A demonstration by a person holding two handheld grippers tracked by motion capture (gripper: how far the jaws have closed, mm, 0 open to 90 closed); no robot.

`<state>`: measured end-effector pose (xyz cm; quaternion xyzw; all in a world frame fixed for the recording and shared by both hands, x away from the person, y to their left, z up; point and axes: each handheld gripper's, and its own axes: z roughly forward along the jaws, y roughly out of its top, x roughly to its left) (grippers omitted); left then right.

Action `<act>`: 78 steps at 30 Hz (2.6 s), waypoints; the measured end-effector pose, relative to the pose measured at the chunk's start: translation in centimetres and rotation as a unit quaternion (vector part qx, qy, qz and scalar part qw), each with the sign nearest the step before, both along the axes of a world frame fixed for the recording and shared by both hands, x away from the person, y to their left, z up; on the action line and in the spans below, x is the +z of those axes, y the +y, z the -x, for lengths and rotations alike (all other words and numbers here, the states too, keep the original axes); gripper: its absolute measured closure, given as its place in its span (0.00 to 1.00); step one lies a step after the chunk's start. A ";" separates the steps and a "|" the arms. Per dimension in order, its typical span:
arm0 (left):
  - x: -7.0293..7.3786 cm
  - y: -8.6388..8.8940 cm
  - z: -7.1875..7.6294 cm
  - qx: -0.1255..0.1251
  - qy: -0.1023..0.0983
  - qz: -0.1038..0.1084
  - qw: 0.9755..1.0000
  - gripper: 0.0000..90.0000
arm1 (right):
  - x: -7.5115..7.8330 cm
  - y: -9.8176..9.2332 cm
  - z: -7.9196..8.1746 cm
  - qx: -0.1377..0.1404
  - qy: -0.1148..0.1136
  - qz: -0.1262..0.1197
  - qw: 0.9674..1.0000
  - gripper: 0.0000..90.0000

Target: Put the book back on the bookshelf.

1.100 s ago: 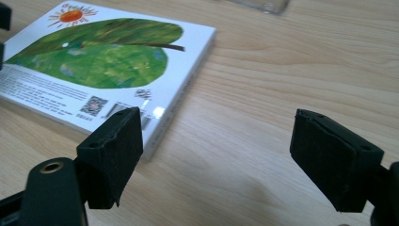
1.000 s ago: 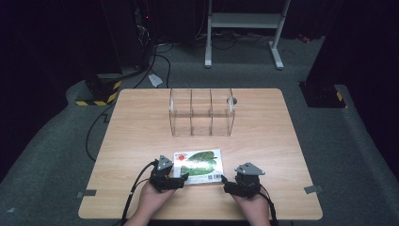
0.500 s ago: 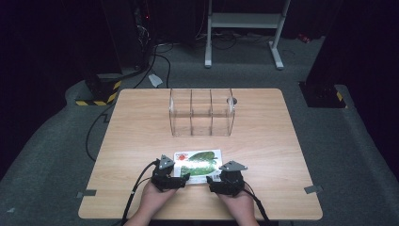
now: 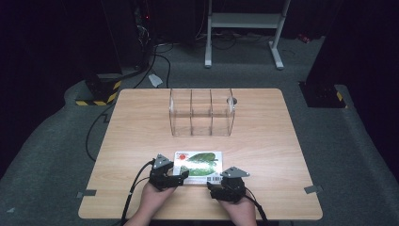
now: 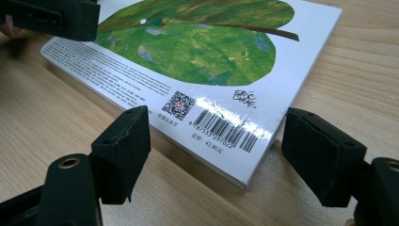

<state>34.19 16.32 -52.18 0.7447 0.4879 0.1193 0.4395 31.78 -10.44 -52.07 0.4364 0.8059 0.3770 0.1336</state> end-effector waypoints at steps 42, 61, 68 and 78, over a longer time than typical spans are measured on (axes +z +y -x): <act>1.3 1.1 0.6 0.014 -0.013 0.063 0.998 0.30 | -0.2 0.4 0.2 0.012 -0.008 0.007 1.000 0.17; 2.9 0.9 1.4 -0.003 -0.047 0.089 0.995 0.32 | -0.3 0.4 0.3 -0.018 -0.015 0.019 1.000 0.23; 2.5 1.3 1.0 0.004 -0.040 0.085 0.996 0.33 | -0.3 0.3 0.4 -0.021 -0.018 0.011 1.000 0.25; 1.4 1.1 -0.9 -0.016 0.035 0.082 0.996 0.39 | -0.3 0.2 0.4 -0.021 -0.017 0.008 1.000 0.26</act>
